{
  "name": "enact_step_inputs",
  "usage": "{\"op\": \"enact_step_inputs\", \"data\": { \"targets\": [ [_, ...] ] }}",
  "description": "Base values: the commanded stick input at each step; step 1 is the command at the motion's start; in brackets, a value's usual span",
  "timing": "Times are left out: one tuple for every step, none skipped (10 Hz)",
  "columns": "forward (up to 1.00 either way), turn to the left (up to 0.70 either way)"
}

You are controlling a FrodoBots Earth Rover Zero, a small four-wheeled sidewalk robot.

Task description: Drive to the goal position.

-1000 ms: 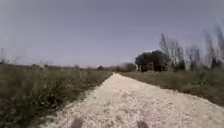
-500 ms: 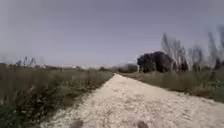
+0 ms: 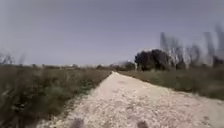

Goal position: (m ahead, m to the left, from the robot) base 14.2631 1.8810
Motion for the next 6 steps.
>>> {"op": "enact_step_inputs", "data": {
  "targets": [
    [0.7,0.0],
    [0.7,0.0],
    [0.7,0.0],
    [0.7,0.0],
    [0.7,0.0],
    [0.7,0.0]
  ]
}}
